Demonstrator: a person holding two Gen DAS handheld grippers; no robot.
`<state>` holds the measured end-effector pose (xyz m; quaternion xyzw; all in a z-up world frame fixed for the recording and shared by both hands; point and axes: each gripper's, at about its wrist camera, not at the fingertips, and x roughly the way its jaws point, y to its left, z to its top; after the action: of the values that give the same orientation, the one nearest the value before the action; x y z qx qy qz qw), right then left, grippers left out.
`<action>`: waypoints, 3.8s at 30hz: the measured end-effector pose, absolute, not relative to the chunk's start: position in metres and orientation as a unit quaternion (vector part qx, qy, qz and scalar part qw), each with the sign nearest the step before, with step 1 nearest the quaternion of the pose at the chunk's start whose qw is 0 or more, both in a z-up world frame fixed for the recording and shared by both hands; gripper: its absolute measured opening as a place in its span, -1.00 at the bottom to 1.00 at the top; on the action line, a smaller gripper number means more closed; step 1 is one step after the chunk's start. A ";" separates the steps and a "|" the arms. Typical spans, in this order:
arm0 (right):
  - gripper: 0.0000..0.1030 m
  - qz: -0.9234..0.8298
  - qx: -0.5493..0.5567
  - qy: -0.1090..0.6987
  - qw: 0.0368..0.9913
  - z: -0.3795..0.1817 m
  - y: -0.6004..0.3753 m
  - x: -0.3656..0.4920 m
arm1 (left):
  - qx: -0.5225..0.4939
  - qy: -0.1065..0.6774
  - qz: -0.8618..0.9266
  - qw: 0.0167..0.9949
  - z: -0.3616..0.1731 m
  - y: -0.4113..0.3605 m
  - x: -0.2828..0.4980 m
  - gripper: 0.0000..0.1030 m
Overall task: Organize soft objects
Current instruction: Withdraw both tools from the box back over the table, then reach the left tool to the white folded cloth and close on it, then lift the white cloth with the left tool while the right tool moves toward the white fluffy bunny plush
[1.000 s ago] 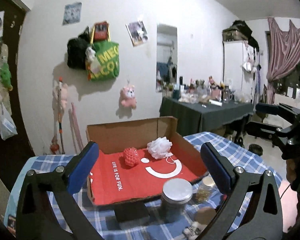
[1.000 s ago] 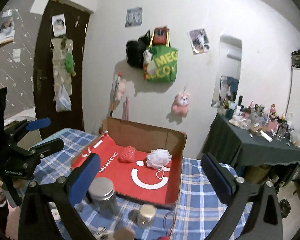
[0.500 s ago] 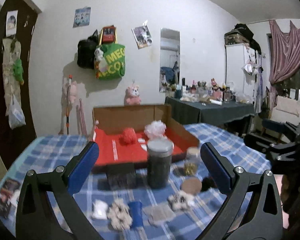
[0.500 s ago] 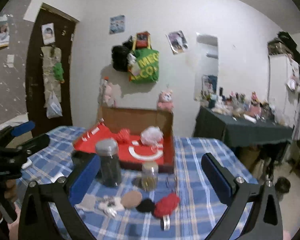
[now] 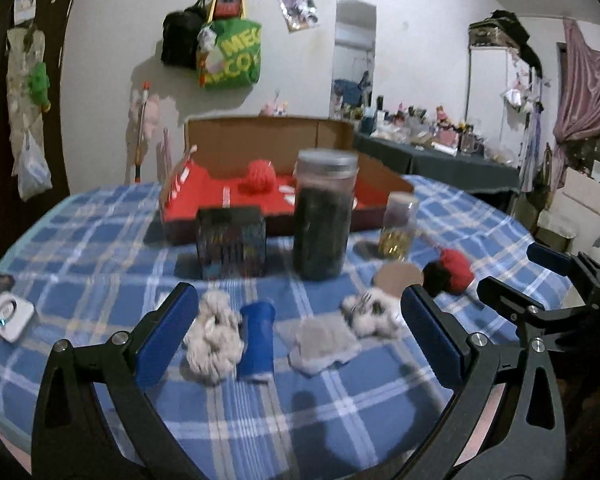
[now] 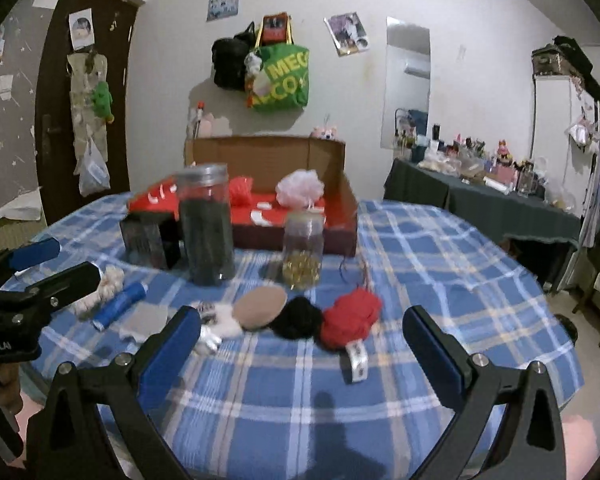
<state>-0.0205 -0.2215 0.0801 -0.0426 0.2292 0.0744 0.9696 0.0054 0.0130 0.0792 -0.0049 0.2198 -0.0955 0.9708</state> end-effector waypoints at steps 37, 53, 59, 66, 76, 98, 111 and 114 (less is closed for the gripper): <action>1.00 0.141 0.005 0.313 0.939 0.038 -0.197 0.024 | -0.002 0.292 -0.085 0.953 0.045 0.062 0.039 1.00; 0.62 0.155 -0.012 0.338 0.928 0.030 -0.170 0.046 | 0.015 0.313 -0.138 0.939 0.039 0.082 0.052 0.60; 0.57 0.158 -0.018 0.337 0.928 0.031 -0.166 0.047 | 0.032 0.301 -0.152 0.941 0.044 0.078 0.049 0.56; 0.57 0.164 -0.007 0.341 0.926 0.030 -0.169 0.050 | 0.035 0.311 -0.131 0.941 0.045 0.095 0.055 0.56; 0.49 0.164 -0.010 0.340 0.926 0.030 -0.166 0.050 | 0.004 0.336 -0.122 0.934 0.048 0.127 0.071 0.56; 0.12 0.174 -0.051 0.323 0.929 0.025 -0.149 0.042 | 0.025 0.369 -0.180 0.911 0.033 0.116 0.083 -0.57; -0.70 0.200 0.008 0.312 0.929 0.044 -0.174 0.041 | 0.013 0.343 -0.168 0.924 0.053 0.114 0.065 -0.73; -0.74 0.205 0.011 0.302 0.931 0.049 -0.175 0.035 | 0.000 0.337 -0.179 0.924 0.062 0.115 0.062 -0.73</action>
<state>0.0350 -0.1754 0.0494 0.0111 0.3023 0.2046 0.9309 0.0621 0.1153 0.0616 -0.0004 0.3370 -0.1787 0.9244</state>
